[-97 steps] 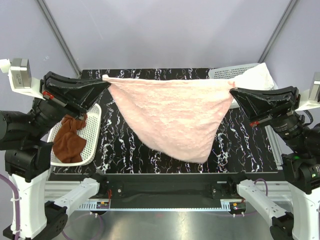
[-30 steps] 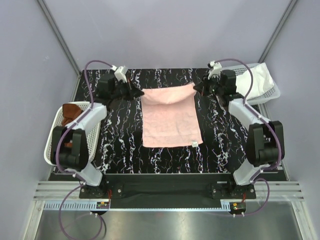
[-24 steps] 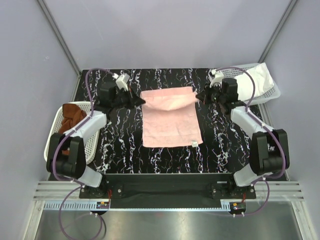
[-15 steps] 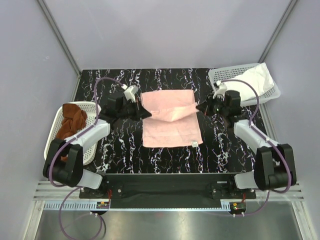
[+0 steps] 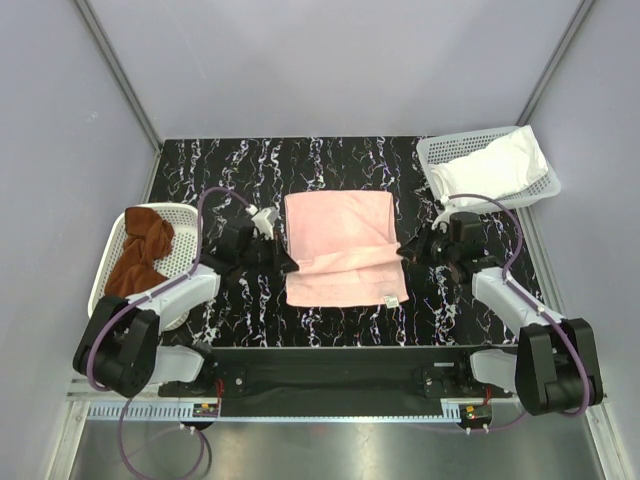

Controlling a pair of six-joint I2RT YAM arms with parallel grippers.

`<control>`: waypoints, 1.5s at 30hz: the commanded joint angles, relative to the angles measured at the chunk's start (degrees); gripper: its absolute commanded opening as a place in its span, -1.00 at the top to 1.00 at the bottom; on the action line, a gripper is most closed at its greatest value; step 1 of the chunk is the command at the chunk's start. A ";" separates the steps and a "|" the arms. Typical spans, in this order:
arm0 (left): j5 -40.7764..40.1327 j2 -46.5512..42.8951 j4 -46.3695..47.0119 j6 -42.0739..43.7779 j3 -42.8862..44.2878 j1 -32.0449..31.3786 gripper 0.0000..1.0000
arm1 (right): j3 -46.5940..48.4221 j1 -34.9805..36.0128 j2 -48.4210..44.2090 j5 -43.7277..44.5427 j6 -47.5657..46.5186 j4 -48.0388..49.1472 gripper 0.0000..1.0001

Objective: Fold and stack the towels
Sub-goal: Fold the towel

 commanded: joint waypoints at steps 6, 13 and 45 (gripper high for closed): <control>-9.70 -8.57 -9.08 -1.32 -1.14 -1.47 0.23 | -0.67 0.06 -5.99 1.74 7.09 -14.65 0.28; -23.87 -7.54 -16.48 -2.56 5.88 -0.95 -0.02 | 5.55 -0.03 2.23 9.21 7.80 -14.49 0.10; -12.90 9.36 -17.03 -2.46 16.63 4.33 0.13 | 20.08 0.76 15.72 12.56 15.78 -27.67 -0.01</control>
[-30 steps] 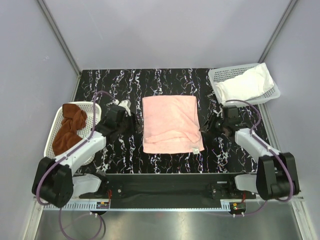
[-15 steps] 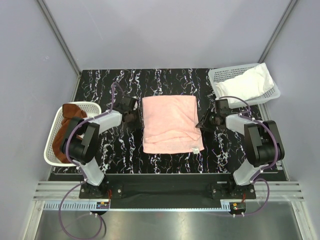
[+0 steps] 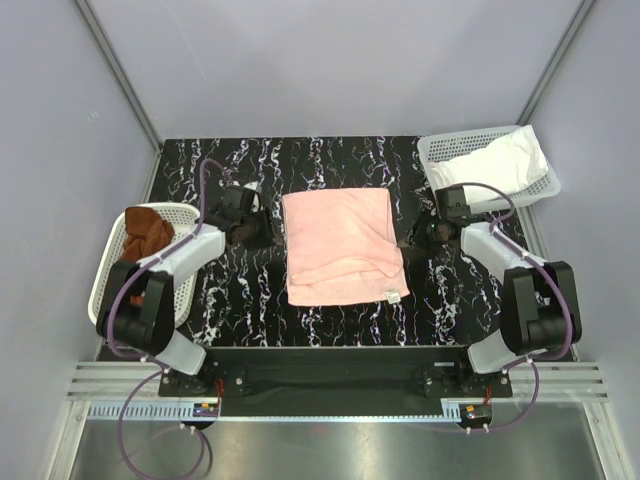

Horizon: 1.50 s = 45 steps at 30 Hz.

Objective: Fold and stack the towels
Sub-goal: Fold the towel

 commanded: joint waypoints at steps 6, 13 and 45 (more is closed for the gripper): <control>10.31 -8.11 10.05 0.69 -9.01 -5.09 0.02 | -5.43 0.50 -4.60 0.65 11.98 -0.69 -0.01; 12.51 -4.16 10.06 2.63 -6.46 -7.11 0.03 | -8.17 3.04 -2.75 0.20 17.78 2.48 0.03; 6.97 -4.94 4.78 6.14 -7.87 -13.00 0.18 | -10.01 4.19 -2.49 4.86 15.42 7.41 0.88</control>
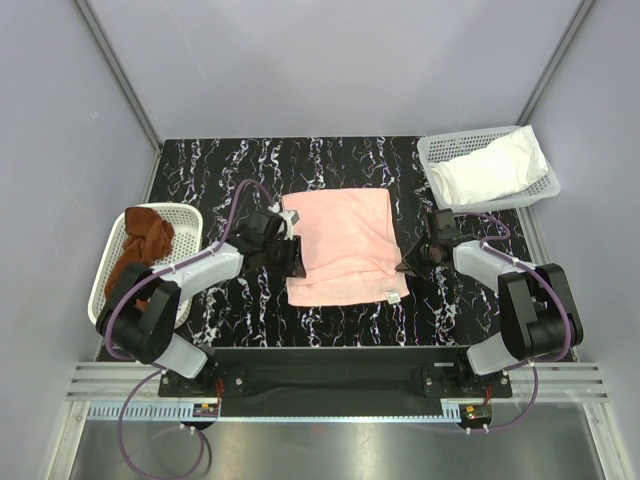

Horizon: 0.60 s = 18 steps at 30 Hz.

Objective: Fold and stack the towels
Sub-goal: Fold the towel

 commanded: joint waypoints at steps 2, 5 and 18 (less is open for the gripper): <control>-0.70 -1.51 0.74 1.09 0.33 -0.76 0.18 | 1.00 0.34 -0.37 2.59 -1.50 1.64 1.00; -0.78 -1.51 0.74 1.09 0.06 -1.11 0.25 | 1.53 0.34 -0.63 2.41 -2.38 1.29 1.00; -2.63 -5.20 -3.74 1.71 1.38 -2.34 1.00 | 8.30 0.34 -3.79 5.14 -13.27 -11.54 1.00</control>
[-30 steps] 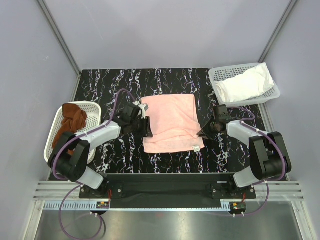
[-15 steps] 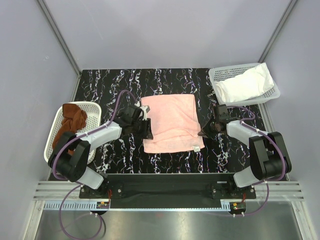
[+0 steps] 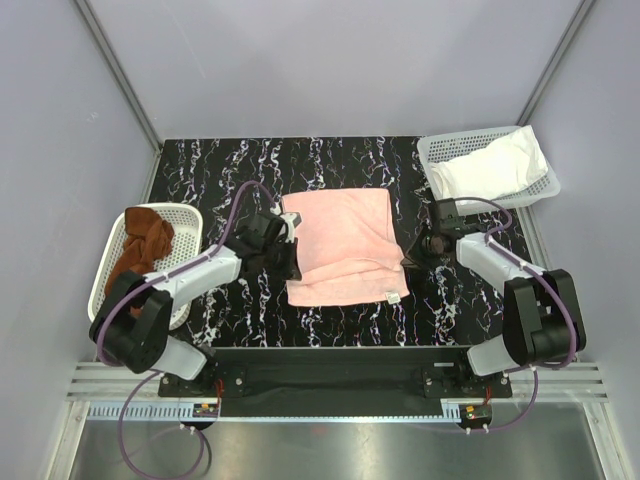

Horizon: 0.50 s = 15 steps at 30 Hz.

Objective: Fold and stack the towels
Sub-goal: Fold the towel

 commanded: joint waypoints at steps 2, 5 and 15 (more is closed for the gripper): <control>-2.81 -4.18 -2.02 1.32 1.38 -1.03 1.00 | 3.82 0.34 -3.14 2.65 -6.33 -6.41 1.00; -4.30 -6.02 -2.90 1.67 1.21 -1.56 1.00 | 4.61 0.34 -3.50 2.30 -8.53 -8.18 1.00; -5.97 -8.32 -4.57 0.97 -2.47 -3.32 0.82 | 0.93 0.34 -4.73 -2.88 -11.44 -9.15 1.00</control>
